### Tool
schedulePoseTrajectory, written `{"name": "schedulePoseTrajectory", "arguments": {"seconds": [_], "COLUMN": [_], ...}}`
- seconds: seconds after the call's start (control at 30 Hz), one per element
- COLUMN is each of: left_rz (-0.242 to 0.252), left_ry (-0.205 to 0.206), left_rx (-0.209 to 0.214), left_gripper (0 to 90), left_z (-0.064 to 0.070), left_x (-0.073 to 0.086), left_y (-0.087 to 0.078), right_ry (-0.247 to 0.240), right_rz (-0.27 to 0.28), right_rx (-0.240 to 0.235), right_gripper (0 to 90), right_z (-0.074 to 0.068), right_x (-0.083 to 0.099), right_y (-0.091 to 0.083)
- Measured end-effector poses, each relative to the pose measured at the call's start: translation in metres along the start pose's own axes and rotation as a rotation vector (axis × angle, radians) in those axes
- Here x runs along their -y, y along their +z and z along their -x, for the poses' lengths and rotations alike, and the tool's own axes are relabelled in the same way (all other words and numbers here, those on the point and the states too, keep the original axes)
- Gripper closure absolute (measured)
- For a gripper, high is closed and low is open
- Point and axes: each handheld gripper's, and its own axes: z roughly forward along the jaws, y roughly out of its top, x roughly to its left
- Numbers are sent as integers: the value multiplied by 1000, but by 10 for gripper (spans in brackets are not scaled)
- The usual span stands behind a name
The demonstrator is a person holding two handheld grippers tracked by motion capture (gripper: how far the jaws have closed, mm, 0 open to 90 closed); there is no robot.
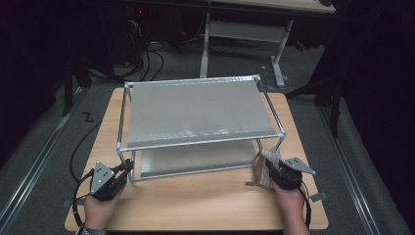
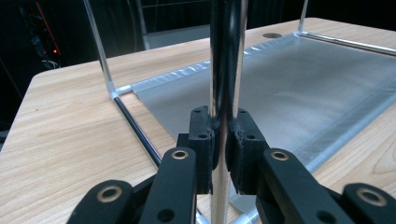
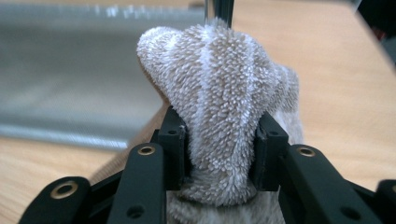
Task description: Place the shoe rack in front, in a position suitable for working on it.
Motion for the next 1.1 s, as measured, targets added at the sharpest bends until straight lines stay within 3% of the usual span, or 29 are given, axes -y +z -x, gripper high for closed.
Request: {"name": "schedulePoseTrajectory", "arguments": {"seconds": [0.27,0.43,0.57,0.87,1.1], "left_rz": [5,6,7,8,13], "left_ry": [7,3,-7,-24,-22], "left_rx": [7,7,13,22,29], "left_gripper": [804,804,804,805,805], "left_z": [2,2,2,-1,-1], "left_x": [0,0,0,-2,-1], "left_y": [2,2,3,10,10], "right_ry": [-17,-33,-36,-21,-6], "right_rz": [199,267,255,168,248], "right_rx": [17,17,7,7,-10], "right_gripper": [590,599,673,654,542], "right_z": [-1,-2,0,8,10], "right_x": [-35,-51,-49,-23,-32], "right_y": [-36,-51,-53,-39,-37]}}
